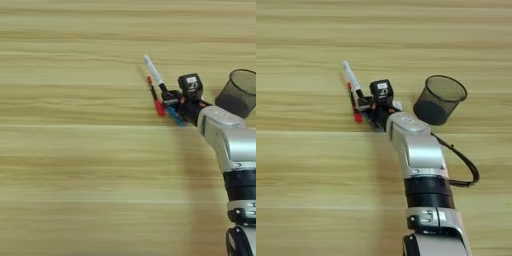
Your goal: Move the objects on the table
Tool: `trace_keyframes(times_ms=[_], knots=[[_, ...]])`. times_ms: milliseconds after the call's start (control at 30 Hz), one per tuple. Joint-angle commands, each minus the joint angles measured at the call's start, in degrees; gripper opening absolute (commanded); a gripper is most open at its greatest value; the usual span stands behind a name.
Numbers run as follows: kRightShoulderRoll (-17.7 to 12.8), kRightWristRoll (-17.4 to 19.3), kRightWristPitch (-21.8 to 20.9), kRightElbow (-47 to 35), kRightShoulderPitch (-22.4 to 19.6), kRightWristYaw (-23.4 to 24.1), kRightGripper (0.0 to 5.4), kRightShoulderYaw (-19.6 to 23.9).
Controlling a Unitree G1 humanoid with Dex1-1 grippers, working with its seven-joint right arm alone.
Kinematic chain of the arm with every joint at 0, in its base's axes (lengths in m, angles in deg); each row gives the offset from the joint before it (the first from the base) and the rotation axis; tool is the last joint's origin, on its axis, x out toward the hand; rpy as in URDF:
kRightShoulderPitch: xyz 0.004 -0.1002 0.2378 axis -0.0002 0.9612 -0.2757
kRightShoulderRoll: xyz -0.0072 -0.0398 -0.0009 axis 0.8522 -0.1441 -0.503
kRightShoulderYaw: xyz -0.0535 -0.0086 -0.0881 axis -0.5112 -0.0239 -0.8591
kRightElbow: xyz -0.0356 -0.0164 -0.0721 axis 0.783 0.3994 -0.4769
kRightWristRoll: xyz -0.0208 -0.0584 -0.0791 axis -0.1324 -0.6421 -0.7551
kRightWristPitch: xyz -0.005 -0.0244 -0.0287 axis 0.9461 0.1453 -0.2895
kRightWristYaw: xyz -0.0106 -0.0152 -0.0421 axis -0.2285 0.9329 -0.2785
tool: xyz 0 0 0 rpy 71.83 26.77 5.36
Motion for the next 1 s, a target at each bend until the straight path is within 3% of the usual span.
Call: trace_keyframes(times_ms=[33, 400, 1000], knots=[[-3.1, -1.7, -5.0, 2.2, -6.2, 3.6, 0.68, 1.8], [-5.2, -6.9, -10.8, 12.6, -8.2, 7.9, 0.68, 0.2], [-5.4, -7.7, -10.8, 12.5, -7.1, 5.2, 0.68, -2.7]])
